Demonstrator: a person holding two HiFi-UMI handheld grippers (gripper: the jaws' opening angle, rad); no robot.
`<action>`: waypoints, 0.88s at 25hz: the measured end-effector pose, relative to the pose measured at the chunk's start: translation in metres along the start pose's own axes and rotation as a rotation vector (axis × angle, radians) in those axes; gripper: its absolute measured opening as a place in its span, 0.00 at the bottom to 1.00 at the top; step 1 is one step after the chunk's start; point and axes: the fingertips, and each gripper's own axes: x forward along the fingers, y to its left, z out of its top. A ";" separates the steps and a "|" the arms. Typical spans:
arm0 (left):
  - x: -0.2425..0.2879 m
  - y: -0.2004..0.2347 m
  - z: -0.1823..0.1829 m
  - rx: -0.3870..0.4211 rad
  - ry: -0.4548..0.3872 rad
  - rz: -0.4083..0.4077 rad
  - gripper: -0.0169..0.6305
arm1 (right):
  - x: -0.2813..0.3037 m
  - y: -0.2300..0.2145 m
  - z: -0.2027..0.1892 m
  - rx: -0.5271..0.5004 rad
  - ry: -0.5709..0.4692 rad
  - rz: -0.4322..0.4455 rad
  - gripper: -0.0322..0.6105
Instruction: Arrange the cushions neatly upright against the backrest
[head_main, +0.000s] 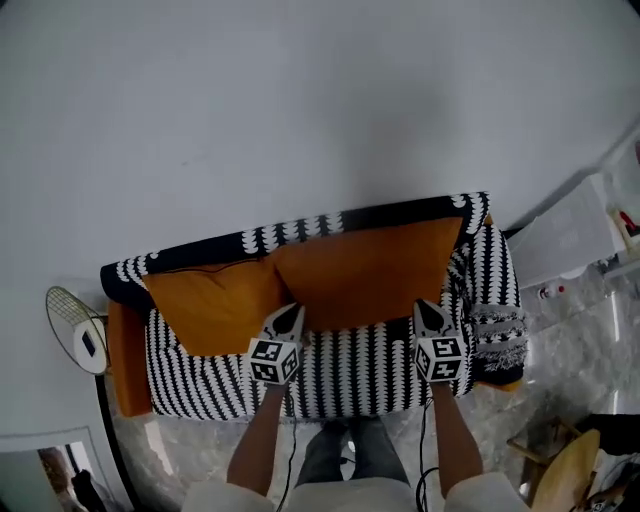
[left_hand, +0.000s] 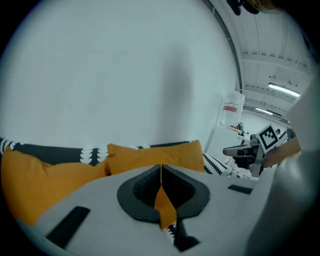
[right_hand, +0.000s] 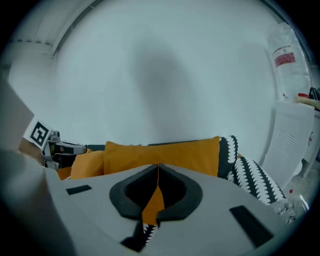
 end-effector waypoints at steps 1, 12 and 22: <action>-0.006 -0.007 0.009 0.027 -0.009 -0.007 0.08 | -0.008 0.005 0.010 -0.005 -0.020 0.004 0.10; -0.114 -0.049 0.054 0.123 -0.142 -0.058 0.07 | -0.103 0.100 0.075 -0.033 -0.212 0.033 0.10; -0.260 -0.097 0.024 0.187 -0.234 -0.129 0.07 | -0.234 0.201 0.049 -0.074 -0.302 0.047 0.10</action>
